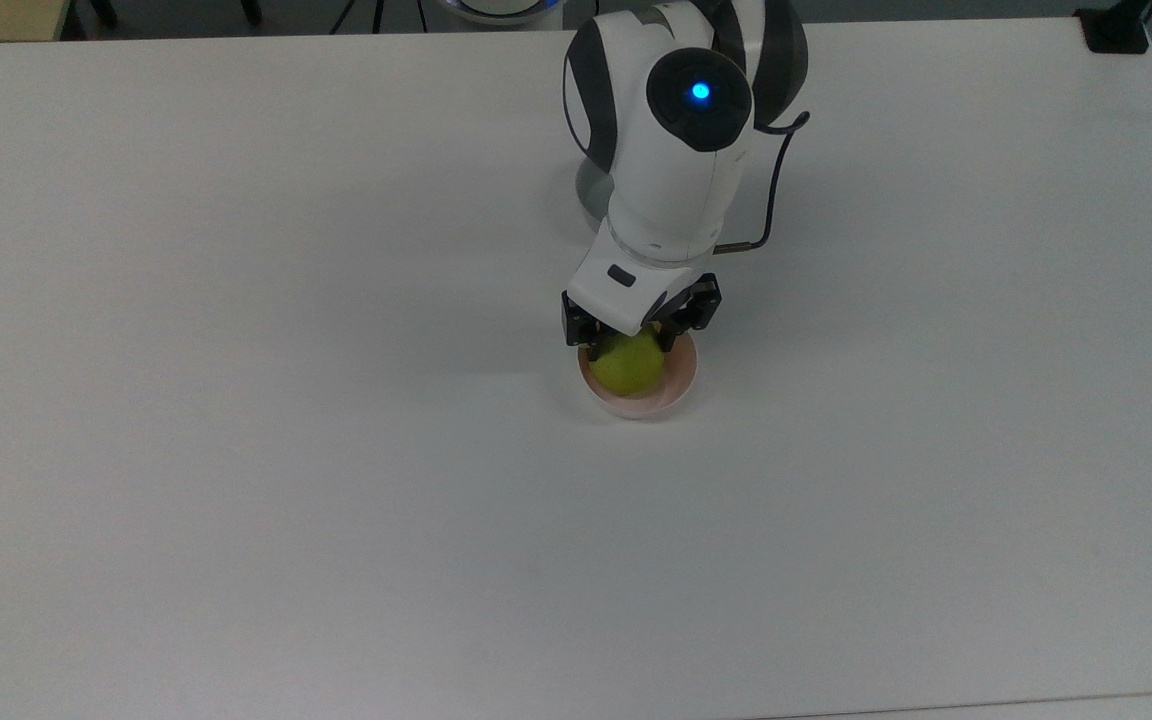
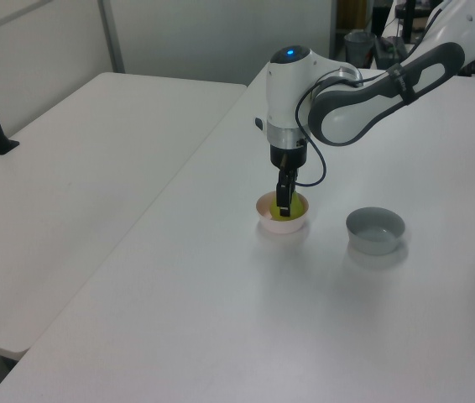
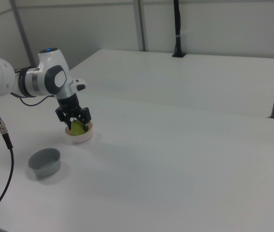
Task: Pick up a pear from the bowl
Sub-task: 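Lift the pear up out of the pink bowl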
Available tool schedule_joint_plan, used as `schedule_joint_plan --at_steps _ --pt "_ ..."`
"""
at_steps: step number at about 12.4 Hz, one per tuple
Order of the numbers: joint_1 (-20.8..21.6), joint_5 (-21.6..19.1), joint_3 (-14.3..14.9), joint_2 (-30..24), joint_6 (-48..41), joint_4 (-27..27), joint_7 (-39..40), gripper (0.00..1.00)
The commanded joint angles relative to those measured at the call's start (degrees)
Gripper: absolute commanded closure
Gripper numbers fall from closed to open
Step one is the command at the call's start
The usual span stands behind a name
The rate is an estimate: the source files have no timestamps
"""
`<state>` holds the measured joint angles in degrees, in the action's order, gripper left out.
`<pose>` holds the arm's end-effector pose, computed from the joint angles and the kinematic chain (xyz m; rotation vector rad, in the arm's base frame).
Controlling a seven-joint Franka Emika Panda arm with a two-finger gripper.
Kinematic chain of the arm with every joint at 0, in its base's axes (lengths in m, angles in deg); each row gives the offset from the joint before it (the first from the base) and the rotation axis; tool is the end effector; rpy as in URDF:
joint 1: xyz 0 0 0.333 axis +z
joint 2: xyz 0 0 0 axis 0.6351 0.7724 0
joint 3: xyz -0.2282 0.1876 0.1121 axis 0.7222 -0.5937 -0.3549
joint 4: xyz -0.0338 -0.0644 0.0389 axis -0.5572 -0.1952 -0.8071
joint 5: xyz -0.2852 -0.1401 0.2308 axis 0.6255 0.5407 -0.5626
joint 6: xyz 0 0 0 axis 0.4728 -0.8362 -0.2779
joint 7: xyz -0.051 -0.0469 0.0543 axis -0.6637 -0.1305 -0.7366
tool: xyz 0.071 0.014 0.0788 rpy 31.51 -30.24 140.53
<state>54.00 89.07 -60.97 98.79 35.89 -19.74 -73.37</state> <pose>0.6684 0.1826 0.3424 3.0512 0.3106 0.0721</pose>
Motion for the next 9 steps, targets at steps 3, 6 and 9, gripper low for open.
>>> schedule_joint_plan --at_steps 3,6,9 --pt "0.90 0.66 0.75 -0.22 1.25 -0.34 -1.03 0.41" --pt "0.63 0.31 0.75 -1.36 -0.07 -0.08 -1.12 0.41" --pt "0.46 0.13 0.67 -2.33 -0.16 -0.08 -1.12 0.41"
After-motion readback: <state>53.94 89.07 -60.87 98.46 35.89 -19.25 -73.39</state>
